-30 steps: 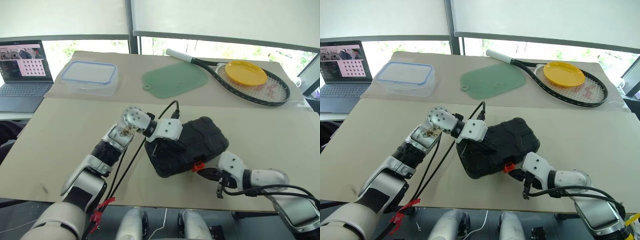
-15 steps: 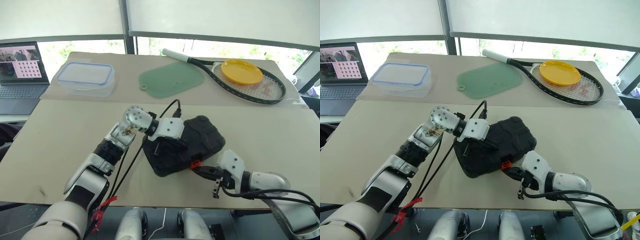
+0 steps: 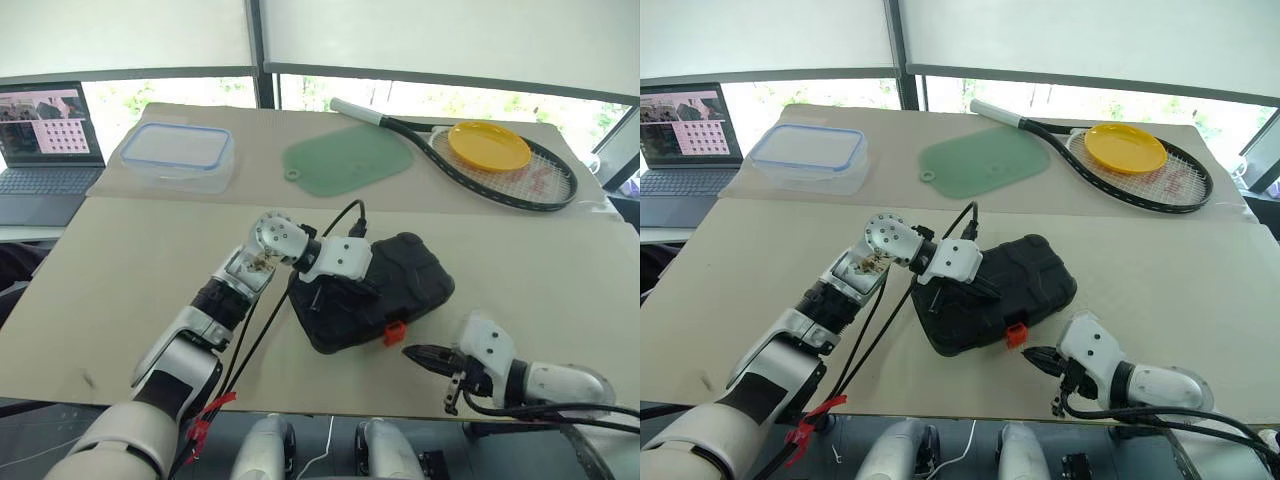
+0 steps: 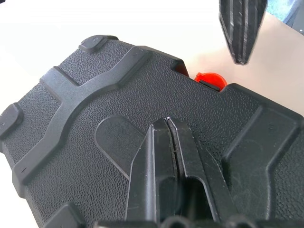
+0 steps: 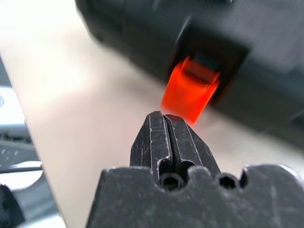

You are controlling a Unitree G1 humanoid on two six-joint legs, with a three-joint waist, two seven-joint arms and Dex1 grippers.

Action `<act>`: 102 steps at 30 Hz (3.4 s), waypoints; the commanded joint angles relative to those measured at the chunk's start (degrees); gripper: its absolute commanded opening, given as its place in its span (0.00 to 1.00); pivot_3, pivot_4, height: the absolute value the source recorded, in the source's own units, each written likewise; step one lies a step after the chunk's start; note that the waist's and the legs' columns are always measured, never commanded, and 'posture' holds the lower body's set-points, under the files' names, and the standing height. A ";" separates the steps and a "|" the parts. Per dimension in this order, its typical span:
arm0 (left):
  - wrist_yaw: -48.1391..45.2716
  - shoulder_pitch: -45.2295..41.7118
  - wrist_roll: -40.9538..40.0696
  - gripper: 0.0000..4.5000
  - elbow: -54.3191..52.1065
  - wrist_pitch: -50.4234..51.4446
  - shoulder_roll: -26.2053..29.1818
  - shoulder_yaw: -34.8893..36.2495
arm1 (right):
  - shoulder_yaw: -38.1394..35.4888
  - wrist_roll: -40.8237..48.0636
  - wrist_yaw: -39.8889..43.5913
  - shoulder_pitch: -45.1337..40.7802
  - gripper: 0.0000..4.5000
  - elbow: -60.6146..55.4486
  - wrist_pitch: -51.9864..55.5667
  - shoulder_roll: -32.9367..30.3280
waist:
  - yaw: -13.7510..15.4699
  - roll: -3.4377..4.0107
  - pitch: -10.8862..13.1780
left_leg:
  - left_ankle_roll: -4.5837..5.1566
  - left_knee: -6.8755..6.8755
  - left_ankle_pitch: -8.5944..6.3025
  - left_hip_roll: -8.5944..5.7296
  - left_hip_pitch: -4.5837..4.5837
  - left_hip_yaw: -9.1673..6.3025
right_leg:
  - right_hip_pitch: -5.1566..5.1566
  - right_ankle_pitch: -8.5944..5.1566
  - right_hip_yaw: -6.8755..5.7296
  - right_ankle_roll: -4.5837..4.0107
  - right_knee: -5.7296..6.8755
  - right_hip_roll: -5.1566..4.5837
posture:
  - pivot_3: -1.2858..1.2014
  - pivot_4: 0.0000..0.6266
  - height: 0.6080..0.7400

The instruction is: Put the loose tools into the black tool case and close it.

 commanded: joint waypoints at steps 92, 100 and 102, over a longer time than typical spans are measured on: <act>-2.54 -0.43 4.68 0.00 7.17 -4.63 -3.03 -3.50 | 2.86 -0.85 -19.30 0.41 0.28 -6.30 4.90 17.85 | -0.08 -0.46 -0.81 | -0.04 -0.11 0.02 0.08 -0.01 -0.01 | -0.07 -0.07 0.00 -0.13 -0.03 0.00 | 0.52 0.24 0.99; -2.44 -0.42 4.74 0.00 7.52 -4.87 -3.22 -3.48 | 1.48 -2.61 -19.53 1.56 0.83 -5.80 4.79 15.11 | -0.04 -0.46 -0.83 | -0.04 -0.11 0.02 0.08 -0.01 -0.01 | -0.06 -0.07 -0.01 -0.12 -0.04 0.00 | 0.52 0.24 0.99; -2.44 -0.39 4.67 0.00 7.49 -4.77 -3.24 -3.42 | 0.38 -2.29 -18.52 3.25 0.98 -6.01 4.25 14.04 | 0.03 -0.46 -0.83 | -0.03 -0.11 0.02 0.08 -0.01 -0.01 | -0.06 -0.07 -0.01 -0.12 -0.06 0.00 | 0.52 0.24 0.99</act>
